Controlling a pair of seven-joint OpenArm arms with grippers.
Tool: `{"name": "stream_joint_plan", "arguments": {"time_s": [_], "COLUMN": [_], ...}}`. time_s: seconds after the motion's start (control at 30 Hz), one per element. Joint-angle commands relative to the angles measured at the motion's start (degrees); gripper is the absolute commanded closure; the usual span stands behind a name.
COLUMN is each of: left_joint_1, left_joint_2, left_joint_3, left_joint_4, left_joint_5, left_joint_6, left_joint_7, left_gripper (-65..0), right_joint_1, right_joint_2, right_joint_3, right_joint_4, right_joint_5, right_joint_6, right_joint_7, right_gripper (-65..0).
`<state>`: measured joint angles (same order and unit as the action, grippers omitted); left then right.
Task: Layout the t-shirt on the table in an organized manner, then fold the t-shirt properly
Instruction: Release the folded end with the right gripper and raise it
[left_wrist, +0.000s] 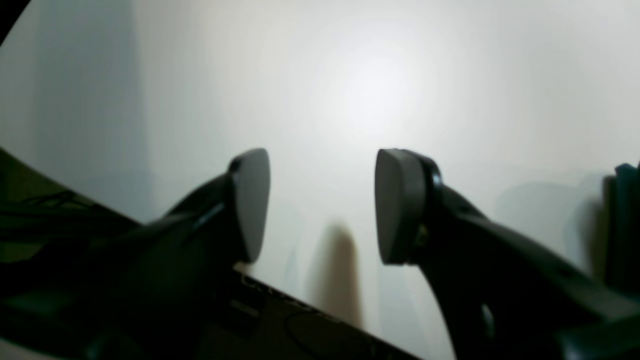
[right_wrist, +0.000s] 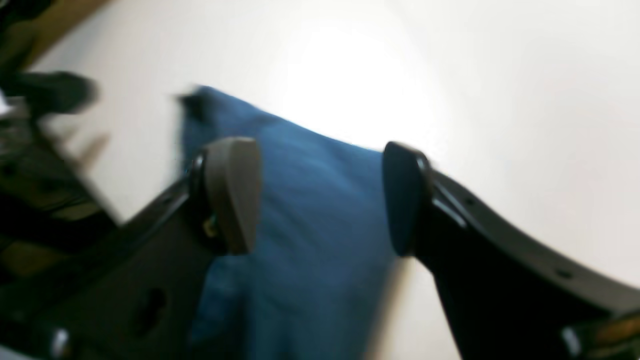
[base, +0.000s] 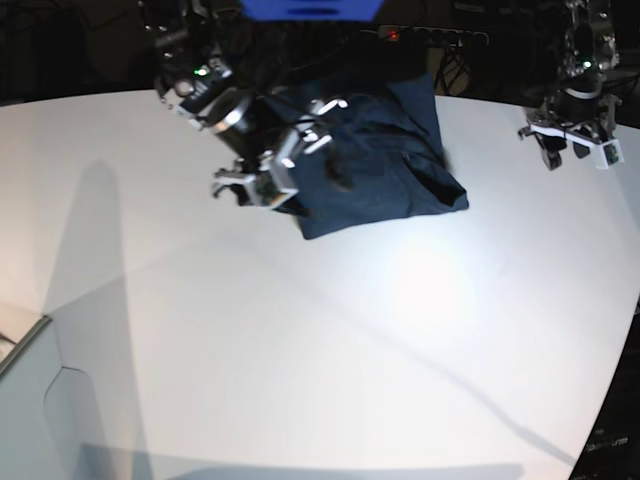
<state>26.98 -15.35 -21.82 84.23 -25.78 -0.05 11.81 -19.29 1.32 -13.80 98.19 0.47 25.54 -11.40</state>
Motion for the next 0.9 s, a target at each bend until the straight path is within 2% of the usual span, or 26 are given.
{"name": "stream_joint_plan", "arguments": {"time_s": [0.0, 0.17, 0.43, 0.53, 0.77, 0.87], "left_joint_1": [0.23, 0.23, -0.30, -0.30, -0.30, -0.30], "left_joint_2": [-0.60, -0.60, -0.60, -0.60, -0.78, -0.87], "left_joint_3": [-0.29, -0.11, -0.46, -0.46, -0.46, -0.55], "left_joint_4": [1.09, 1.09, 1.09, 1.09, 1.09, 1.09], "left_joint_5": [-0.02, -0.02, -0.02, -0.02, -0.02, -0.02], "left_joint_6": [0.01, 0.01, 0.01, 0.01, 0.01, 0.01], "left_joint_7": [-1.40, -1.40, -1.40, -1.40, -1.40, -1.40], "left_gripper": [-32.7, -32.7, -32.7, -32.7, -32.7, -32.7], "right_joint_1": [-0.62, -3.70, -5.46, -5.19, -0.54, 1.66], "right_joint_2": [-0.05, 0.66, 1.10, 3.29, 9.89, 12.08], "right_joint_3": [0.48, 0.57, -4.44, -10.07, -29.32, -32.92], "right_joint_4": [0.31, -0.83, -5.31, -5.93, -5.58, -5.05], "right_joint_5": [0.80, 0.80, 0.80, 0.80, 0.89, 1.16], "right_joint_6": [0.17, 0.17, 0.26, 0.35, 0.35, 0.35], "right_joint_7": [1.24, 1.24, 1.24, 1.24, 1.24, 1.24], "right_gripper": [-38.3, -38.3, -38.3, -38.3, -38.4, -38.4]}}
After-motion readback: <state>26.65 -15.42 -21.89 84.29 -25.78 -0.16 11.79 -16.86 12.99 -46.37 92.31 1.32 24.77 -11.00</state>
